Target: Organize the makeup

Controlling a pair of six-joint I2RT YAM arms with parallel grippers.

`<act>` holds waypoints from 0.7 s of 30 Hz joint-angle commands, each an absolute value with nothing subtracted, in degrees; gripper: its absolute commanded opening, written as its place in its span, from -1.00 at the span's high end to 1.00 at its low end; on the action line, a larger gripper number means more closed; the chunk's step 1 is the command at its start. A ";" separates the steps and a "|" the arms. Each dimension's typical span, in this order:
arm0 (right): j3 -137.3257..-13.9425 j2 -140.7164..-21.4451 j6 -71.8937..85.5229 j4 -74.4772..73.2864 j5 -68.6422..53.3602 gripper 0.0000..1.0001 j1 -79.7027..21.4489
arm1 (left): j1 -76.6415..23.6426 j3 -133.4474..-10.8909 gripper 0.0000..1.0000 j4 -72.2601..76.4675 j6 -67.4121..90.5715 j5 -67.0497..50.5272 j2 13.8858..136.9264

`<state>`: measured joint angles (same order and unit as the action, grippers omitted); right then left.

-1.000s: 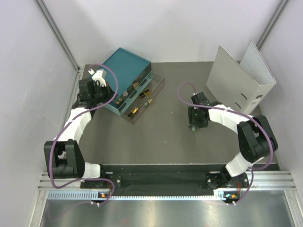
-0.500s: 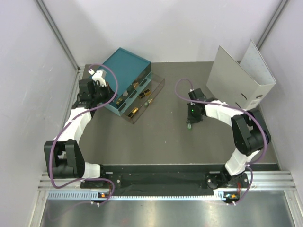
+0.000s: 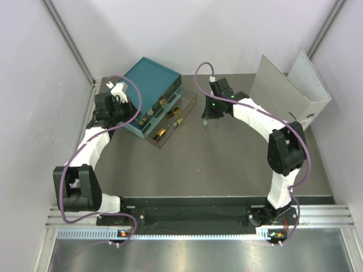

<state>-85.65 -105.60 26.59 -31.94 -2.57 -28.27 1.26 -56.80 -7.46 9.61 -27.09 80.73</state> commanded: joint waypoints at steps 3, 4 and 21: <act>-104.64 -115.30 27.77 -33.66 -5.36 0.94 -30.58 | 0.26 -52.56 1.00 -27.51 9.41 -27.77 86.22; -106.50 -116.44 28.38 -34.27 -5.88 0.94 -30.76 | 0.18 -52.56 1.00 -27.68 9.32 -27.69 86.22; -128.06 -134.56 39.72 -32.17 -12.04 0.75 -33.66 | 0.18 -53.17 1.00 -29.09 8.35 -27.77 86.40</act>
